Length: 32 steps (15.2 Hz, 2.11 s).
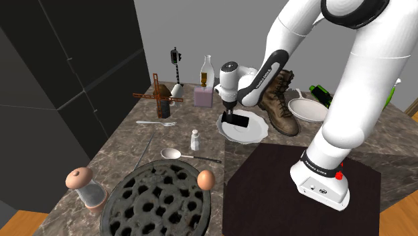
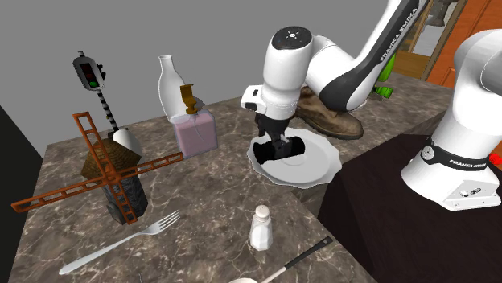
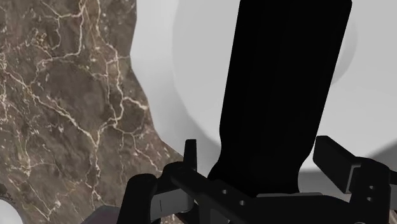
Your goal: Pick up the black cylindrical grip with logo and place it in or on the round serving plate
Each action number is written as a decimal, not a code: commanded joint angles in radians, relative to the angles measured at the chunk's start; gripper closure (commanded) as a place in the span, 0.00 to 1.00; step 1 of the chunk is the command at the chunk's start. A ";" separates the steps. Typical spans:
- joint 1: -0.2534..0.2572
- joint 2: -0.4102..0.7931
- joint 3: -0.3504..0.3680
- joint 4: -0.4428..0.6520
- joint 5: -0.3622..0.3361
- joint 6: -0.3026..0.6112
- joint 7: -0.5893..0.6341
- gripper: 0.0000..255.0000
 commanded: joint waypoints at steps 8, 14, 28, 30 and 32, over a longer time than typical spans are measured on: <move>-0.006 0.014 -0.008 0.006 -0.007 0.003 0.004 1.00; -0.006 0.011 -0.007 0.004 -0.006 0.002 0.004 1.00; -0.011 -0.156 0.027 -0.009 0.152 -0.135 -0.150 1.00; -0.009 -0.182 0.030 -0.007 0.174 -0.160 -0.171 1.00; -0.006 -0.206 0.031 -0.004 0.193 -0.184 -0.191 1.00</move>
